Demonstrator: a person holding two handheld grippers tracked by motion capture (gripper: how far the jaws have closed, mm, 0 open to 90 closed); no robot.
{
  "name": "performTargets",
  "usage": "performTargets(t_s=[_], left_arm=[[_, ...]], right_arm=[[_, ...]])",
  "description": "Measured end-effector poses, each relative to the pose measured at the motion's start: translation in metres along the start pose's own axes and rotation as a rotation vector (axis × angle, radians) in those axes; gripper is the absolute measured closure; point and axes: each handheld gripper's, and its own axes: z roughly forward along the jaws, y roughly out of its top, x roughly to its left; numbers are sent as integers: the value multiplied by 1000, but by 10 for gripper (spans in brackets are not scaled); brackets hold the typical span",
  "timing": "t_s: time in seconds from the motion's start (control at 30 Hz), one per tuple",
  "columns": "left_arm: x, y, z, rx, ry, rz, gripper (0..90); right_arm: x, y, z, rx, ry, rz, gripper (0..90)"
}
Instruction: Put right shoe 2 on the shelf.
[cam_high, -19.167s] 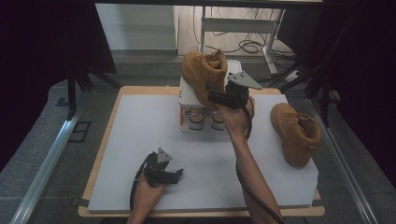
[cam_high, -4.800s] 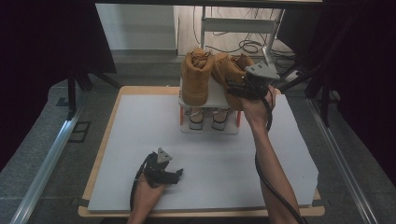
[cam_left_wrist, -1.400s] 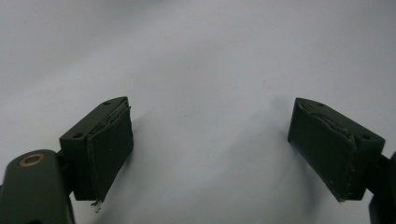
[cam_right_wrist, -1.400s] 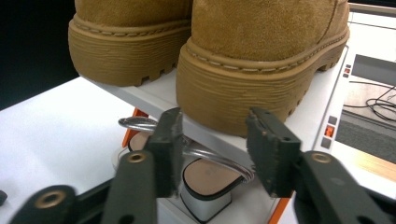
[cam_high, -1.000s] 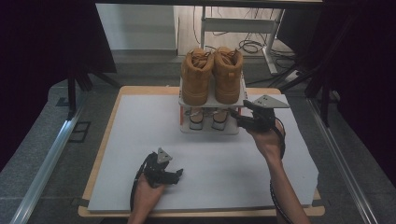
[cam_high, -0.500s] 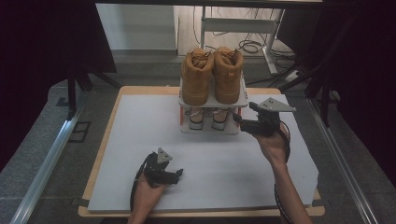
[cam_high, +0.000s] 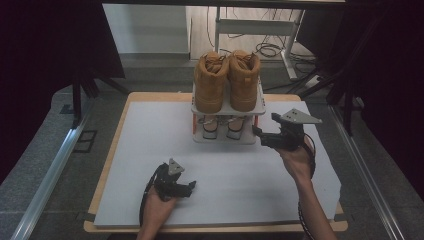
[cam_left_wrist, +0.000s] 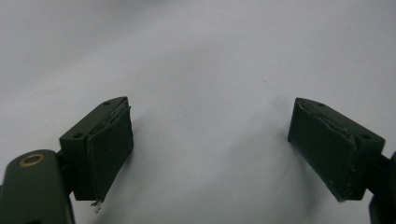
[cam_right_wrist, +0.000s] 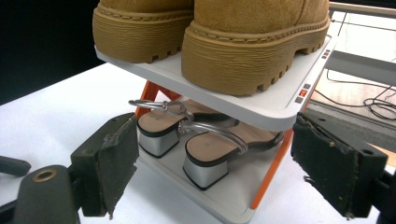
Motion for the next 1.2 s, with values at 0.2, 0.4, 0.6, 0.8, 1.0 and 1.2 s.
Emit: performTargets(t_s=[0.2,0.4,0.6,0.8,1.0,1.2], left_arm=[[0,0,0,-2,1,-2,141],[0,0,0,-2,1,-2,141],[0,0,0,-1,1,-2,141],[0,0,0,-6,0,-7,141],[0,0,0,-2,1,-3,141],[0,0,0,-2,1,-3,141]], right_arm=[[0,-4,-6,2,4,-2,142],[-1,-9,-11,15,-1,-4,138],[-2,-16,-16,24,-6,0,135],[-5,-23,-22,26,-17,8,127],[-7,-30,-26,37,-27,14,94],[-10,-39,-32,60,-39,12,63]])
